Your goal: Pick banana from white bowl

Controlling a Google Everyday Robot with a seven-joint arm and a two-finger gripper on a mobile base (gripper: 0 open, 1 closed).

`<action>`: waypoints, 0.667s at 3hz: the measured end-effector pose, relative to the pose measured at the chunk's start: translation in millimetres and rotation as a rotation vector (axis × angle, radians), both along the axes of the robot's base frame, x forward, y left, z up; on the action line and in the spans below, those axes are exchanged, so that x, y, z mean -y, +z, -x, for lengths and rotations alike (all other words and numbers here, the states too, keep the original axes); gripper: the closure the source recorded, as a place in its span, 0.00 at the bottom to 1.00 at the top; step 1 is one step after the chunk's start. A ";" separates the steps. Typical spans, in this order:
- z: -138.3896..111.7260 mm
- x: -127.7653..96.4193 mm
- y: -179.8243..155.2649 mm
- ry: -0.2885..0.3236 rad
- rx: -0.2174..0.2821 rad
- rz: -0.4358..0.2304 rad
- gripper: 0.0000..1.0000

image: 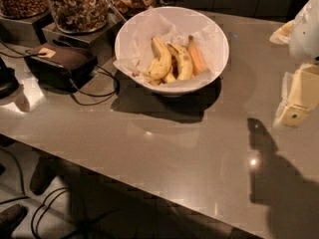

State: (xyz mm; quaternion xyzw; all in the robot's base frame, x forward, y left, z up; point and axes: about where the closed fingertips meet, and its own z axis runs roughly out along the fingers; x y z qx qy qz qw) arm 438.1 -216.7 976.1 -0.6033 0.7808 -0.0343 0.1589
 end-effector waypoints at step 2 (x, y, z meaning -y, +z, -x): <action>-9.6 -22.3 -4.4 0.059 -0.044 0.029 0.00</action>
Offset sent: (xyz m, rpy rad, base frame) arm 0.0086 0.0248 -0.0058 -0.0163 0.0887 0.0742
